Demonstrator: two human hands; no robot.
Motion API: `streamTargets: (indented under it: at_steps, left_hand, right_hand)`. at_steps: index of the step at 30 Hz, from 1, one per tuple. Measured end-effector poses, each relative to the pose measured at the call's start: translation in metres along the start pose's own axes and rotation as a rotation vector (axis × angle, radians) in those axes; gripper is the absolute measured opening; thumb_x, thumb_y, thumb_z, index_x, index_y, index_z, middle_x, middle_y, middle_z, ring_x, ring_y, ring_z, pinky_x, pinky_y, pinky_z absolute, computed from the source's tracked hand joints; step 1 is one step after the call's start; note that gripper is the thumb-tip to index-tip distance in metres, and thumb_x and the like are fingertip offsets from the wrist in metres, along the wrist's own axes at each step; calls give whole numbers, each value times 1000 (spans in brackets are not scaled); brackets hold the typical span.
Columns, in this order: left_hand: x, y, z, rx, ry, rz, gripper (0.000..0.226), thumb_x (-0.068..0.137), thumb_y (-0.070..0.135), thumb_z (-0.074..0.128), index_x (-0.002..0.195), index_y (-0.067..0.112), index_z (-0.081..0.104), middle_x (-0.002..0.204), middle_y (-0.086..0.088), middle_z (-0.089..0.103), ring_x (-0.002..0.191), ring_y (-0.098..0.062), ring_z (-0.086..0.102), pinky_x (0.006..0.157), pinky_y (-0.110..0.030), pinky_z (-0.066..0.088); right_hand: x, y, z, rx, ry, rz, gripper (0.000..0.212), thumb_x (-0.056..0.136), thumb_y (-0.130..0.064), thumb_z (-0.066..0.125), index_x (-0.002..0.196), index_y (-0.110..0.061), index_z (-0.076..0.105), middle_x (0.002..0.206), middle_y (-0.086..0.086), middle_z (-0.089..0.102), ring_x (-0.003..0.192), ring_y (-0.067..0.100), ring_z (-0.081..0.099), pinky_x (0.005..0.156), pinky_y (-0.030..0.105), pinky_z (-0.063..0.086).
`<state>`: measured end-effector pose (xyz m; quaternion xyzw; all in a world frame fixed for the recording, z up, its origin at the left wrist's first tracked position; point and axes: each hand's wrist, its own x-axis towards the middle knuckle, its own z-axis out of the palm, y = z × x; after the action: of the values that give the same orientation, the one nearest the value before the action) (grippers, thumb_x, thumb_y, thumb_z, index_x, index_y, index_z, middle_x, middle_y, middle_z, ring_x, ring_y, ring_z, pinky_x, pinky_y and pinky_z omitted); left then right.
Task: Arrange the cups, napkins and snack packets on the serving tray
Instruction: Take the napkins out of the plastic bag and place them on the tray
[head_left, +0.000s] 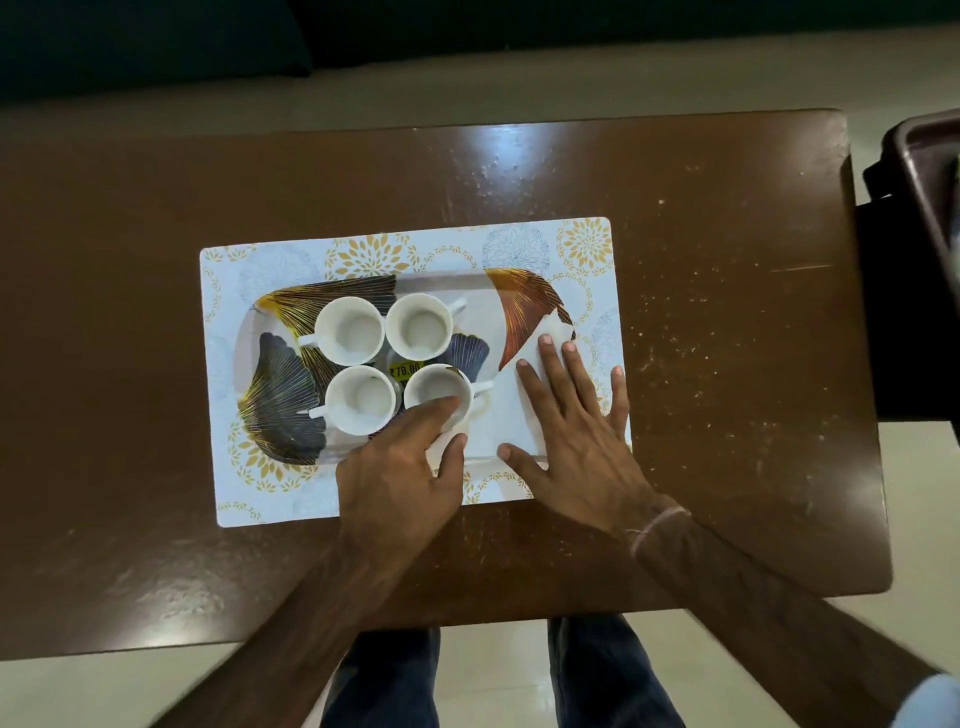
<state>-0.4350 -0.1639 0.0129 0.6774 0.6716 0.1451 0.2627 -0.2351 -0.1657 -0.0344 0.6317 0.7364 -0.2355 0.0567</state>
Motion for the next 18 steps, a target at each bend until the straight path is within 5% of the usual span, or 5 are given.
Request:
streamTargets:
  at_steps: [8,18]
  left_hand:
    - [9,39,1,-54,41,112,34,84,35,71,113,18,73,115,-1,75,101,-21,72,79,-40,62]
    - [51,110,63,17,-340,227,37,90,44,63,125,32,62,117,10,72,95,-14,69,84,-25,54]
  right_hand:
    - [-12,4,-1,125,8,87,78,94,-70,21,158,-32,2,167,0,-18,154,23,-13,119,63,-6]
    - [-21,86,-46,407,282,270,44,97,-50,47,132,-24,51,161,1,24,145,22,31,111,55,27]
